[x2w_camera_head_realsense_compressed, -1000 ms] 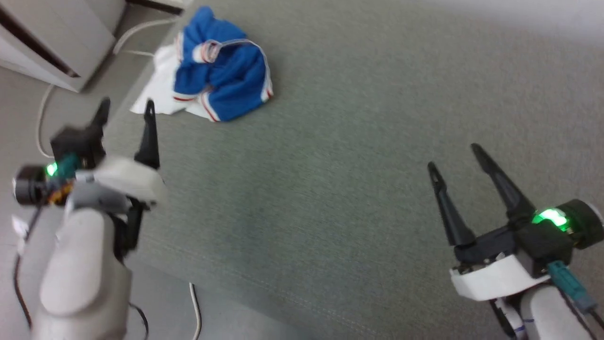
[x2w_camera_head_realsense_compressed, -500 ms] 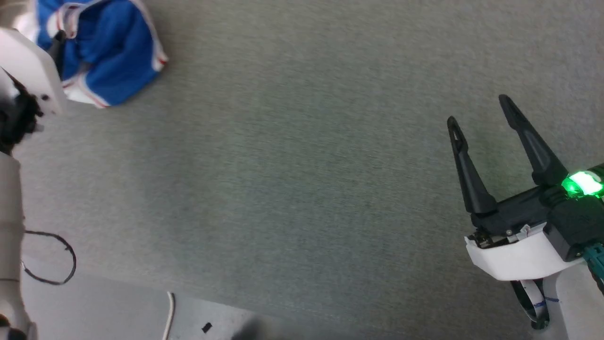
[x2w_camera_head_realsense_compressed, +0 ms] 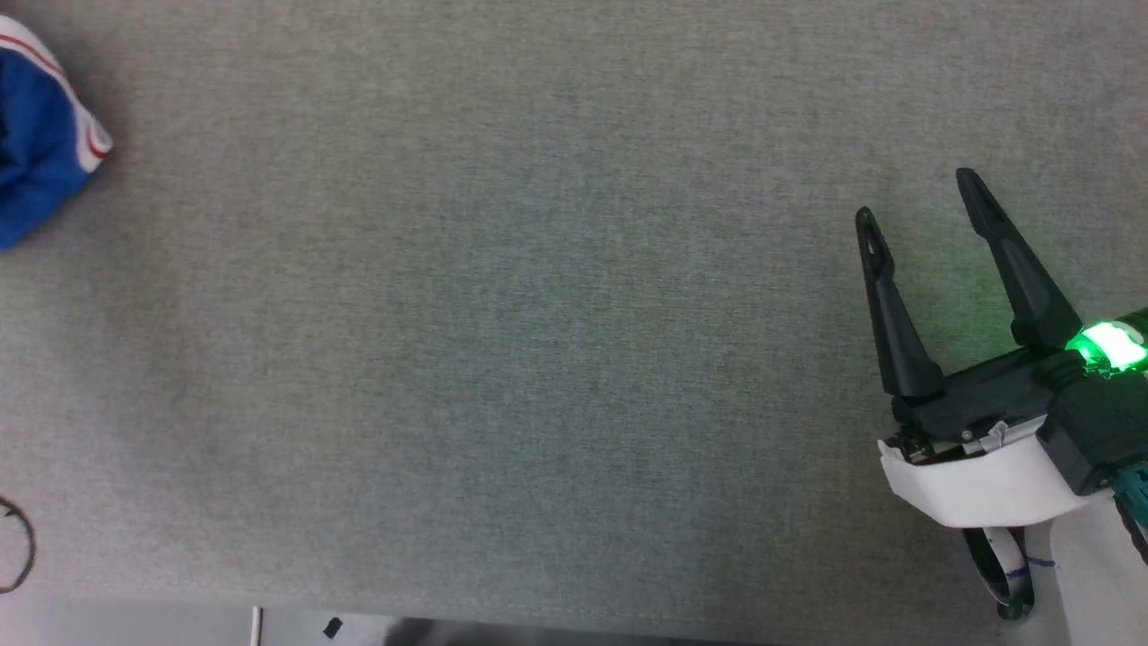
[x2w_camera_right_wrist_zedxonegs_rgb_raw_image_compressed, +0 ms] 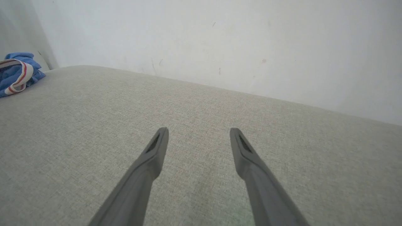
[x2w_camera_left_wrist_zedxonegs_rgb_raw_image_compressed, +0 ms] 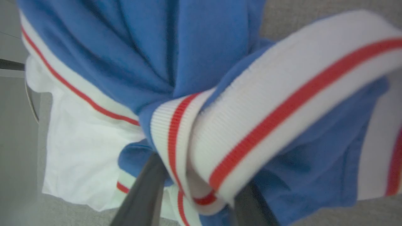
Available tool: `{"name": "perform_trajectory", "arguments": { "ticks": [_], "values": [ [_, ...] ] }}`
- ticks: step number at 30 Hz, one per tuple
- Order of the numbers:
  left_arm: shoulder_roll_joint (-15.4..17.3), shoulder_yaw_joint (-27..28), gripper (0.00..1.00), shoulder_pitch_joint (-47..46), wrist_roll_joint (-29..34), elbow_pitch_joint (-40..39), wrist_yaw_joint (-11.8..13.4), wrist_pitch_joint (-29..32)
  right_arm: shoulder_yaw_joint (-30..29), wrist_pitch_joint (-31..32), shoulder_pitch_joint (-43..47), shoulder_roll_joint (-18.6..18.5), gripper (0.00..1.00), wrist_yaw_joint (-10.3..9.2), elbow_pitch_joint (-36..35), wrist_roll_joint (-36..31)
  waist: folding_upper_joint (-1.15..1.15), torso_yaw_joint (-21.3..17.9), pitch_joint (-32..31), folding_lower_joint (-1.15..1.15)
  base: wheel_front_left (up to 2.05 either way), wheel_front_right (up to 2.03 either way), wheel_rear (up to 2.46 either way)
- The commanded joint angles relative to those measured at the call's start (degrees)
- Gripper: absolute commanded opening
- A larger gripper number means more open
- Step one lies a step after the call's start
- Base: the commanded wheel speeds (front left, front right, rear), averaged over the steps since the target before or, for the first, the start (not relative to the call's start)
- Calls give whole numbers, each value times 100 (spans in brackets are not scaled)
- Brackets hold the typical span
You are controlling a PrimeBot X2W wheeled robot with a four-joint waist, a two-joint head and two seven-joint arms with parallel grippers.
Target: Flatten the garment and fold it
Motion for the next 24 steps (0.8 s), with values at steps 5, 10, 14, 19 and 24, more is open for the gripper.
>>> {"name": "perform_trajectory", "arguments": {
  "ticks": [5, 10, 14, 19, 24],
  "values": [
    [-165, -354, 0, 633, -177, 41, -43, -123, -168, -66, -74, 50, 100, -11, 127, -75, 0, 7, -251, 2, 0, 0, 0],
    [-65, -257, 0, 540, -177, -35, -42, -835, -252, -83, -13, 110, 100, -11, 311, -117, 0, 87, -800, 2, 0, 0, 0],
    [-22, -200, 0, 424, -87, -129, -43, -1586, -350, -90, 130, 178, 100, -11, 497, -107, 0, 145, -1353, 2, 0, 0, 0],
    [-175, -82, 0, 173, -55, -223, -38, -2511, -467, -92, 300, 271, 100, -11, 659, -104, 0, 155, -2061, 2, 0, 0, 0],
    [-530, -144, 0, -3, -83, -445, -39, -3115, -525, -93, 542, 353, 100, -11, 810, -124, 0, 124, -2645, 2, 0, 0, 0]
  ]
}}
